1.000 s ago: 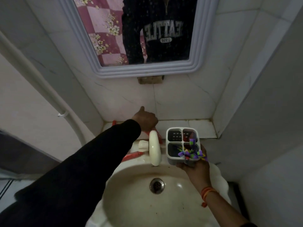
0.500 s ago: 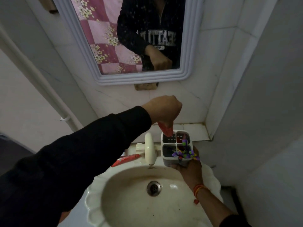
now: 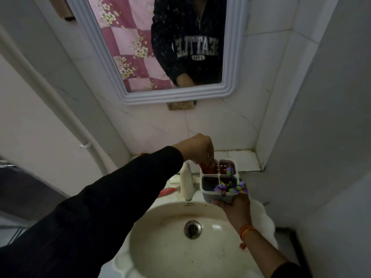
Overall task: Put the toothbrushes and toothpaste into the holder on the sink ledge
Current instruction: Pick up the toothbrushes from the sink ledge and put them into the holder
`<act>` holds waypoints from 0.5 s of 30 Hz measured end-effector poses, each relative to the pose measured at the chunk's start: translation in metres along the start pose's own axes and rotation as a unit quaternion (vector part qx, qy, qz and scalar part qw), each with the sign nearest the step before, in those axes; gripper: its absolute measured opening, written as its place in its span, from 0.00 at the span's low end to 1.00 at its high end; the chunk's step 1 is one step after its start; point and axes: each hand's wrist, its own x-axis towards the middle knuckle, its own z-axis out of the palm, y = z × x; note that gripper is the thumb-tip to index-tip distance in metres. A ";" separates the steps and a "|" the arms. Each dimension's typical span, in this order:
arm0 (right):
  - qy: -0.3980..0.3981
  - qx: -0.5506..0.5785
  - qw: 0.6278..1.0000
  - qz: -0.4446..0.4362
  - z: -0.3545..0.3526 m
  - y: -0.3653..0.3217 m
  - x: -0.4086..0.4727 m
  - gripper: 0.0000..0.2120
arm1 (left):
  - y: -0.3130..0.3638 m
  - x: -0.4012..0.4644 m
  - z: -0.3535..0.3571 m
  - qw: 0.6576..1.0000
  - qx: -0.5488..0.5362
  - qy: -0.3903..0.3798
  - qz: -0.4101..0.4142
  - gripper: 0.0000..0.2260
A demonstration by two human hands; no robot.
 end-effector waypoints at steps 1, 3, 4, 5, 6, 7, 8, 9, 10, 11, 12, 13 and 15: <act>-0.003 -0.012 1.000 -0.001 0.001 0.003 0.001 0.28 | -0.006 0.000 -0.004 0.999 -0.046 0.008 -0.009 0.12; -0.010 -0.042 0.999 0.006 0.000 0.007 0.002 0.27 | -0.020 -0.004 -0.011 0.987 -0.145 0.046 -0.043 0.13; 0.000 -0.043 0.999 -0.001 -0.001 0.006 0.002 0.31 | -0.027 -0.007 -0.014 0.979 -0.183 0.066 -0.058 0.14; 0.015 -0.039 0.999 -0.005 -0.001 0.007 0.004 0.35 | -0.035 -0.008 -0.015 0.973 -0.204 0.083 -0.069 0.13; 0.020 -0.043 0.999 -0.012 -0.002 0.008 0.005 0.37 | -0.042 -0.010 -0.014 0.970 -0.208 0.092 -0.085 0.12; 0.017 -0.045 0.999 -0.018 0.000 0.009 0.004 0.38 | -0.051 -0.011 -0.012 0.970 -0.198 0.093 -0.102 0.11; 0.016 -0.039 0.999 -0.012 0.000 0.008 0.004 0.38 | -0.061 -0.012 -0.009 0.972 -0.180 0.088 -0.121 0.09; 0.019 -0.029 0.999 -0.009 0.001 0.006 0.003 0.38 | -0.071 -0.012 -0.004 0.976 -0.151 0.078 -0.136 0.08; 0.020 -0.019 1.000 -0.006 0.001 0.005 0.003 0.37 | -0.080 -0.012 0.002 0.981 -0.109 0.061 -0.148 0.06; 0.020 -0.011 1.000 -0.007 0.001 0.006 0.003 0.36 | -0.089 -0.013 0.009 0.985 -0.054 0.040 -0.157 0.05; 0.011 -0.004 1.000 -0.008 0.002 0.004 0.002 0.34 | -0.097 -0.015 0.017 0.986 0.010 0.015 -0.168 0.04; 0.002 -0.004 1.000 -0.016 0.003 0.006 0.003 0.32 | -0.104 -0.016 0.025 0.981 0.073 -0.012 -0.180 0.03; 0.001 -0.002 1.000 -0.025 0.003 0.011 0.005 0.33 | -0.119 -0.016 0.047 0.970 0.143 -0.050 -0.188 0.11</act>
